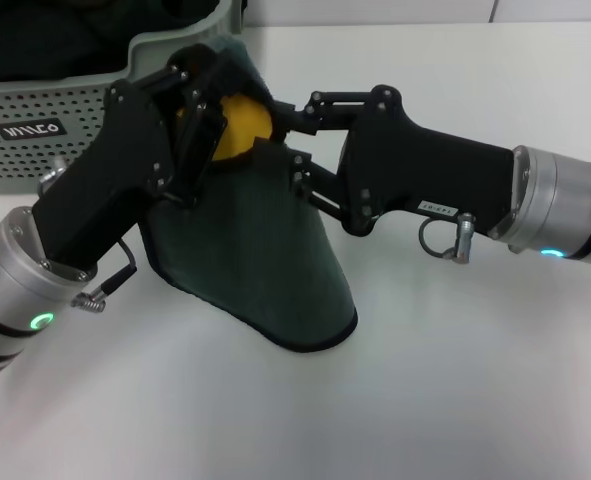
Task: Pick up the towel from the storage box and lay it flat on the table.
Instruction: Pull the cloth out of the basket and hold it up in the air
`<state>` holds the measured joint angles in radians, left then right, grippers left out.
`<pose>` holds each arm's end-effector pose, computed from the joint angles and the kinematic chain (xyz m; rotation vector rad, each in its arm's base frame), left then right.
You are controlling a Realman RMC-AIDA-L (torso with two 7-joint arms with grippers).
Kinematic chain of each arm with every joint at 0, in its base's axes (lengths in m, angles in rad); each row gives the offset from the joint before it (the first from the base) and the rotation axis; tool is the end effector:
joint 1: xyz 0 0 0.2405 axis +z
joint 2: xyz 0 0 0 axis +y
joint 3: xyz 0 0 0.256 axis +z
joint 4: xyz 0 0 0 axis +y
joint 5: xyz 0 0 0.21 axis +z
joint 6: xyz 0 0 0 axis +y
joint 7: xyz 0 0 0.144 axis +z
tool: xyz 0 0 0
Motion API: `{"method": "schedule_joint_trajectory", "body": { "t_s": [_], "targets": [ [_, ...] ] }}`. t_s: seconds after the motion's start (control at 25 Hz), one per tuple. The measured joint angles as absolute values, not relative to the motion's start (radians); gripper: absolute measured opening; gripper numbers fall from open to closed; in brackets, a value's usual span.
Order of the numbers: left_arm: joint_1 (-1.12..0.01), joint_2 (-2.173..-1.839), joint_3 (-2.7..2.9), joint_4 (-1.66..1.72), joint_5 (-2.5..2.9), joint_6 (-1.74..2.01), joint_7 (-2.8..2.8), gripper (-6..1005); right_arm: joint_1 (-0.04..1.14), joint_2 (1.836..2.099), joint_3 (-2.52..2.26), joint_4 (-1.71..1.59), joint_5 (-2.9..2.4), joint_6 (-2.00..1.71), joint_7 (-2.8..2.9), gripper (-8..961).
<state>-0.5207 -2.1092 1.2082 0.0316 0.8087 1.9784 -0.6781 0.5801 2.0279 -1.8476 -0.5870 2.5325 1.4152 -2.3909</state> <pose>-0.2162 0.2666 -0.0152 -2.0669 -0.2168 -1.7170 0.1303 0.3185 -0.0550 -2.5672 -0.1569 1.3812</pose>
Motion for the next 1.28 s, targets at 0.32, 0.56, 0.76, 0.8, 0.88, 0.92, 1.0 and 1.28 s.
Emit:
{"method": "schedule_joint_trajectory", "body": {
  "t_s": [0.32, 0.56, 0.76, 0.8, 0.88, 0.92, 1.0, 1.28],
  "targets": [
    [-0.521, -2.109, 1.207, 0.027, 0.796, 1.977, -0.678, 87, 0.573, 2.028, -1.851, -0.590, 2.533, 1.443, -2.389, 255],
    [-0.520, -2.109, 1.207, 0.023, 0.795, 1.975, -0.677, 90, 0.568, 2.028, -1.846, -0.591, 2.548, 1.456, -2.388, 178],
    [-0.522, -2.109, 1.209, 0.021, 0.794, 1.975, -0.676, 94, 0.575, 2.028, -1.848, -0.582, 2.567, 1.436, -2.387, 169],
    [-0.522, -2.109, 1.210, 0.021, 0.794, 1.975, -0.676, 94, 0.578, 2.028, -1.849, -0.578, 2.571, 1.431, -2.385, 170],
    [-0.523, -2.109, 1.210, 0.021, 0.794, 1.975, -0.676, 96, 0.585, 2.028, -1.851, -0.573, 2.574, 1.425, -2.375, 163],
    [-0.523, -2.109, 1.210, 0.021, 0.794, 1.976, -0.676, 96, 0.589, 2.028, -1.852, -0.572, 2.574, 1.422, -2.368, 159],
    [-0.523, -2.109, 1.211, 0.021, 0.794, 1.977, -0.677, 98, 0.598, 2.028, -1.853, -0.572, 2.571, 1.417, -2.351, 152],
    [-0.523, -2.109, 1.210, 0.021, 0.795, 1.980, -0.677, 102, 0.611, 2.028, -1.873, -0.571, 2.565, 1.407, -2.339, 127]
  ]
}}
